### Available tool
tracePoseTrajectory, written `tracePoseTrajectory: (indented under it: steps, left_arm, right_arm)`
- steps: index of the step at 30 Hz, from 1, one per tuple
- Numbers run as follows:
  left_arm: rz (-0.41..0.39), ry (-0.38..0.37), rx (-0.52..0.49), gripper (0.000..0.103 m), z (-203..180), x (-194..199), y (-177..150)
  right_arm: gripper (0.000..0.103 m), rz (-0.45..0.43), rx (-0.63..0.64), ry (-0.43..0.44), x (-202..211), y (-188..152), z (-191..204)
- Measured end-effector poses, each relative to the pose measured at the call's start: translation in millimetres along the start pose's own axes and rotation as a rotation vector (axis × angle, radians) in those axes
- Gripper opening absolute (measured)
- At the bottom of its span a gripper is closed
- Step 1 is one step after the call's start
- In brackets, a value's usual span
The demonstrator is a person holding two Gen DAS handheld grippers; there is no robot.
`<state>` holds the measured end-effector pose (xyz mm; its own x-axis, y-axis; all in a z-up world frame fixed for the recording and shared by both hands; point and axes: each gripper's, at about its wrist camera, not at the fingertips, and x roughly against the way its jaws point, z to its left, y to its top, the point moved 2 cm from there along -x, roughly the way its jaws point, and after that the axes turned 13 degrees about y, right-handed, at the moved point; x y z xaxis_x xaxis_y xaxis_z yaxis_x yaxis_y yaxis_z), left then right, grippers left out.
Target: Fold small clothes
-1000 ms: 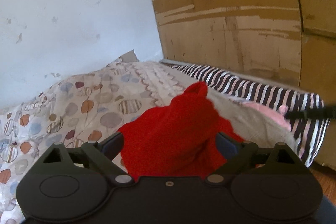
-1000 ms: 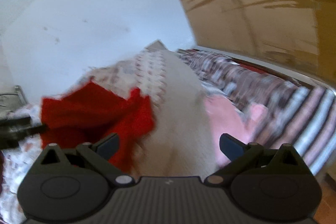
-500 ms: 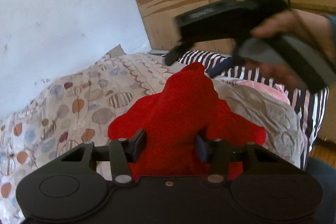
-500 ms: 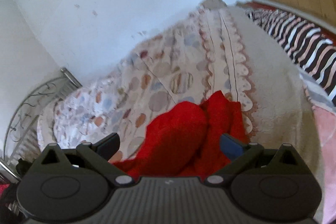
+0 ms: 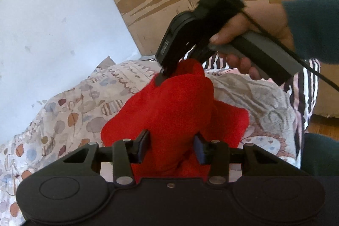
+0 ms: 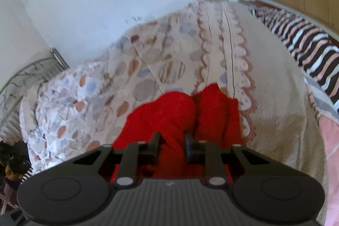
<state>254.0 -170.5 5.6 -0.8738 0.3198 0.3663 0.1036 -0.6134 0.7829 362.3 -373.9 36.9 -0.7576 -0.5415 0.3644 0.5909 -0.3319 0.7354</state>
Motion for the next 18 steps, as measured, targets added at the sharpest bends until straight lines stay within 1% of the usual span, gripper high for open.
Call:
tracePoseTrajectory:
  steps: [3,6,7,10,12,13,15,17,18]
  left_arm:
    - [0.005,-0.019,0.007,0.045,-0.1,1.2,3.8]
    - [0.008,-0.044,-0.042,0.045,-12.9,2.8,5.5]
    - [0.011,-0.054,-0.077,0.045,-20.6,3.0,5.1]
    - [0.000,-0.072,-0.157,0.045,-41.1,4.7,-0.2]
    - [-0.009,-0.085,-0.169,0.045,-47.4,7.2,-3.3]
    - [-0.009,-0.091,-0.154,0.045,-46.5,8.8,-3.6]
    - [0.010,-0.136,-0.070,0.046,-37.1,11.6,-3.0]
    - [0.034,-0.185,0.045,0.047,-22.2,12.9,-2.6]
    - [0.044,-0.208,0.101,0.050,-13.9,13.9,-2.5]
  right_arm:
    - [0.023,-0.116,-0.023,0.015,33.6,-7.4,-0.2]
    - [0.022,-0.199,-0.061,-0.012,61.9,-32.0,-10.1]
    - [0.022,-0.207,-0.081,-0.022,65.3,-39.8,-16.3]
    - [0.022,-0.192,-0.176,-0.037,62.5,-61.5,-44.5]
    - [0.022,-0.199,-0.231,-0.024,60.3,-68.2,-60.1]
    - [0.023,-0.206,-0.253,-0.011,60.2,-69.6,-64.9]
    - [0.023,-0.217,-0.278,0.007,60.7,-68.1,-69.4]
    - [0.023,-0.216,-0.260,-0.001,59.2,-67.2,-67.1]
    - [0.023,-0.213,-0.246,-0.008,58.4,-64.6,-64.9]
